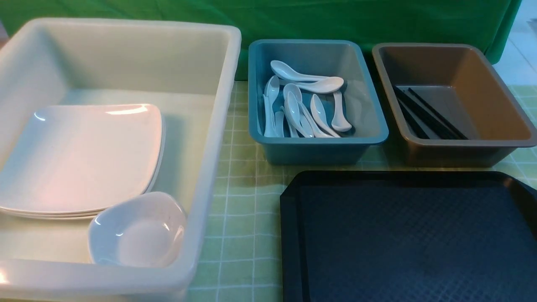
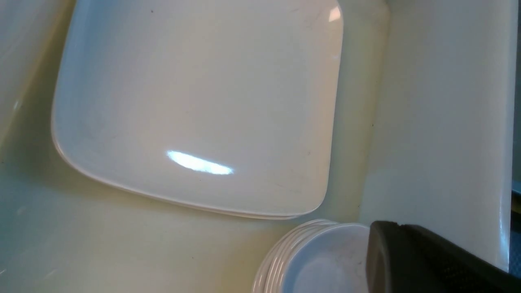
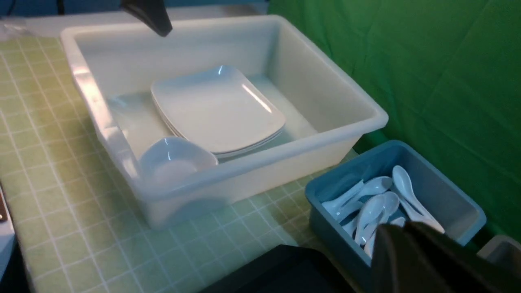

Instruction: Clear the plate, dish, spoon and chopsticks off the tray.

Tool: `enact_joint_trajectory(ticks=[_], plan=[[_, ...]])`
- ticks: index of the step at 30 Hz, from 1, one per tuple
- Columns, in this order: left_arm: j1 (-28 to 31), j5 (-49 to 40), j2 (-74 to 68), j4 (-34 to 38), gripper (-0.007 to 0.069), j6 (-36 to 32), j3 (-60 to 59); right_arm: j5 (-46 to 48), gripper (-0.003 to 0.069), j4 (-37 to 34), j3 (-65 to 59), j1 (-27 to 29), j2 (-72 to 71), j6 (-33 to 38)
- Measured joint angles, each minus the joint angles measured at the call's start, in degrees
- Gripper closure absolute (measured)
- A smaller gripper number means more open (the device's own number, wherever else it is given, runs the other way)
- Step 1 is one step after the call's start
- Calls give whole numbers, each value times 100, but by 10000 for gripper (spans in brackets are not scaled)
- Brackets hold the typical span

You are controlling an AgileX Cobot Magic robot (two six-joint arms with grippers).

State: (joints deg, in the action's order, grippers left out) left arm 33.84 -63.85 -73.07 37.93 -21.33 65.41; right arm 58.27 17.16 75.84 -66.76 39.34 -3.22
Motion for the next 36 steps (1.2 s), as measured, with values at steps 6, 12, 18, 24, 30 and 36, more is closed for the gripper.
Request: enact_joint_trajectory(ticks=[6,12,18,24,30,36], plan=[[0,0,0,24,629,0,0,-3136,652,6,-2807,0,-847,-237],[0,-19,0,119,629,0,0,-4547,649,1,-3747,0,-842,-299],[0,-37,0,114,629,0,0,-4552,640,1,-3843,0,-842,-311],[0,-43,0,-49,629,-95,0,-4552,618,1,-3843,0,-842,-311],[0,-97,0,-137,629,-120,0,-4552,606,1,-3843,0,-842,-311],[0,-239,0,-181,629,-120,0,-4552,587,-327,-3863,0,-864,-311]])
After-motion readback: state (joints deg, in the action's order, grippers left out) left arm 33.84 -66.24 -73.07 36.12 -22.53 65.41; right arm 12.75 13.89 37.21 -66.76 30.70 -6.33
